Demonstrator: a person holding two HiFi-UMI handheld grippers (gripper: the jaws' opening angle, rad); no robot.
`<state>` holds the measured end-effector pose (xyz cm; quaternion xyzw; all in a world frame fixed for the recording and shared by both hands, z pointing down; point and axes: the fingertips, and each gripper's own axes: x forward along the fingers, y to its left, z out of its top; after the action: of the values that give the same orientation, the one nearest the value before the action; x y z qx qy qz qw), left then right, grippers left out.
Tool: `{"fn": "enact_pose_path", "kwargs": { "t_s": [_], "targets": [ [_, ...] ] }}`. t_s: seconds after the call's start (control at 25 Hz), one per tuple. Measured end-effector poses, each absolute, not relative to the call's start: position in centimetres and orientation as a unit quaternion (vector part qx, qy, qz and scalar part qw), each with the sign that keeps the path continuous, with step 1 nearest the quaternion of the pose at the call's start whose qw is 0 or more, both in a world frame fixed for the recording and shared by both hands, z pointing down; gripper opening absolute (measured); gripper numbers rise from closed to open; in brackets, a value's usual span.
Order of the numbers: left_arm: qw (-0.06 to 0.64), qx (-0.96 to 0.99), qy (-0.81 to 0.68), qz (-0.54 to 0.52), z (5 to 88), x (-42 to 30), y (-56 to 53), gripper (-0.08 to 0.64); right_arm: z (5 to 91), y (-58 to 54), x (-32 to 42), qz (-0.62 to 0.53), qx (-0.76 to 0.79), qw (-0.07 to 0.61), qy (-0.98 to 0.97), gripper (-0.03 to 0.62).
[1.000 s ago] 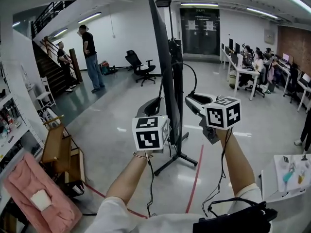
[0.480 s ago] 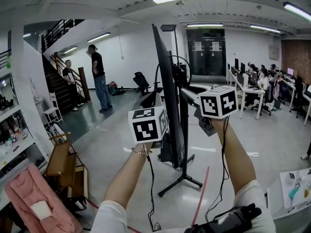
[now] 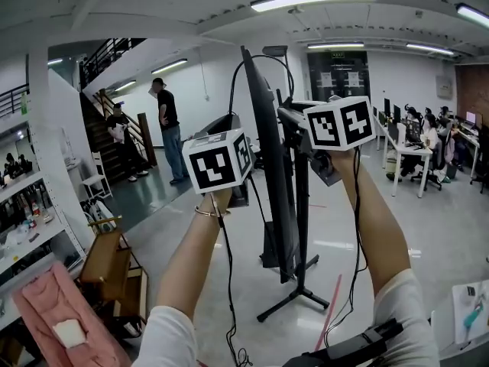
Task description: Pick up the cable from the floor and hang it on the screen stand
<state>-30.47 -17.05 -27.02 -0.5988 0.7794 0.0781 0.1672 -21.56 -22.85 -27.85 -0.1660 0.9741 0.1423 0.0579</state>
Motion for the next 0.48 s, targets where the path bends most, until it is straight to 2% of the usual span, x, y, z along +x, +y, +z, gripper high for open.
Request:
{"fn": "enact_pose_path", "kwargs": {
  "t_s": [0.24,0.48],
  "targets": [
    [0.194,-0.573,0.791,0.089,-32.2,-31.7,-17.8,0.015,-32.1,-23.6,-23.0,0.156,-0.149,0.081,0.973,0.098],
    [0.183,-0.571,0.798,0.062,-35.0,-33.9,-19.8,0.015,-33.7,-26.6,-24.3,0.125,-0.160,0.078,0.976,0.098]
  ]
}}
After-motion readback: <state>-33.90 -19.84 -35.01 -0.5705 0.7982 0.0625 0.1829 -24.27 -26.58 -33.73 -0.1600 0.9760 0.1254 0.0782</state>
